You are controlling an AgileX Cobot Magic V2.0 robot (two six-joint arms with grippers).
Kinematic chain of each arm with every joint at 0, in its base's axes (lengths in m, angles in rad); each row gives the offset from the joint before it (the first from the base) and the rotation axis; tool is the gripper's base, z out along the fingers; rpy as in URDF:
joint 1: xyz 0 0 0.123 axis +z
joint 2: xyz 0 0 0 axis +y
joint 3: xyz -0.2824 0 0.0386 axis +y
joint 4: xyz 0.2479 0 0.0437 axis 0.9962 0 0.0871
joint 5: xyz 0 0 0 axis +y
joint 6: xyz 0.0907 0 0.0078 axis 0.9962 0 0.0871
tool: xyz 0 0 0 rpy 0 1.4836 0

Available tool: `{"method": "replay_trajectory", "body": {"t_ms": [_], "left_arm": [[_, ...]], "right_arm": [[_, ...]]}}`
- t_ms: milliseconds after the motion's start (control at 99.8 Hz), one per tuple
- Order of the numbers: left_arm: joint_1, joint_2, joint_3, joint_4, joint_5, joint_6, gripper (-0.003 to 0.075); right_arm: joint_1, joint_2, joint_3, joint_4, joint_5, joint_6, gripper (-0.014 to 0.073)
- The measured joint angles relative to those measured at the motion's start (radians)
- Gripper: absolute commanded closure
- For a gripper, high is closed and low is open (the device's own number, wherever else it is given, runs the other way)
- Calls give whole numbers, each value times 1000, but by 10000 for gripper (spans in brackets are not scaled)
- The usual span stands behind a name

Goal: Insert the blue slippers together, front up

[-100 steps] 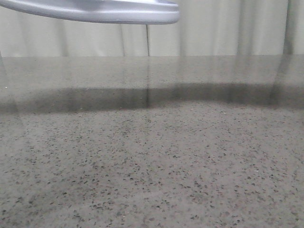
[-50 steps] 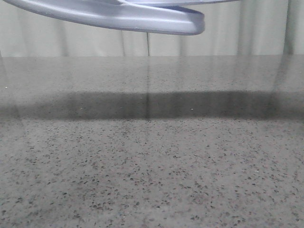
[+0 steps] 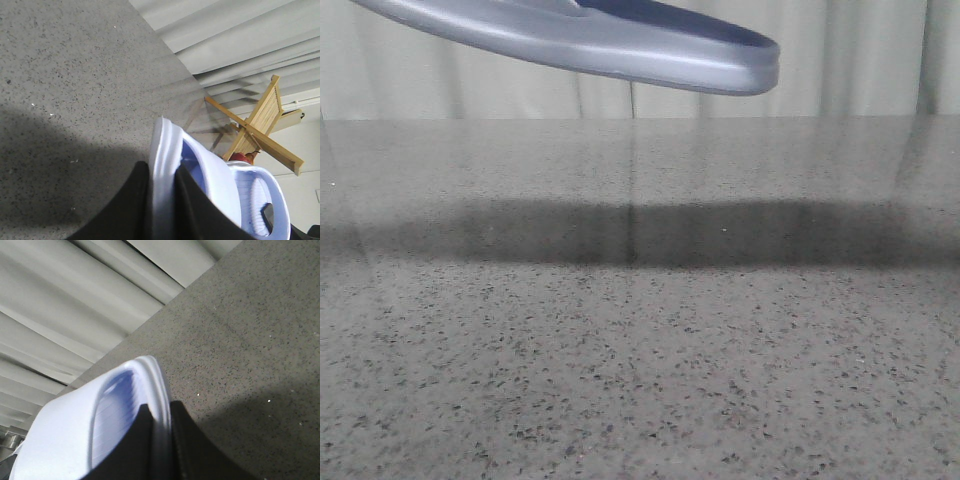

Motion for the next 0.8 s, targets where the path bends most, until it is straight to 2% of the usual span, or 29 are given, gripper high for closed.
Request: {"method": "replay_trajectory", "body": {"t_ms": [511,801], "left_arm": [[0,0,0,-127,71,1,704],[-13,0,0,-147,57,20,704]], "right_arm": [[3,0,0,0,-49,0,701],[92,56,0,0,-143,0,701]]}}
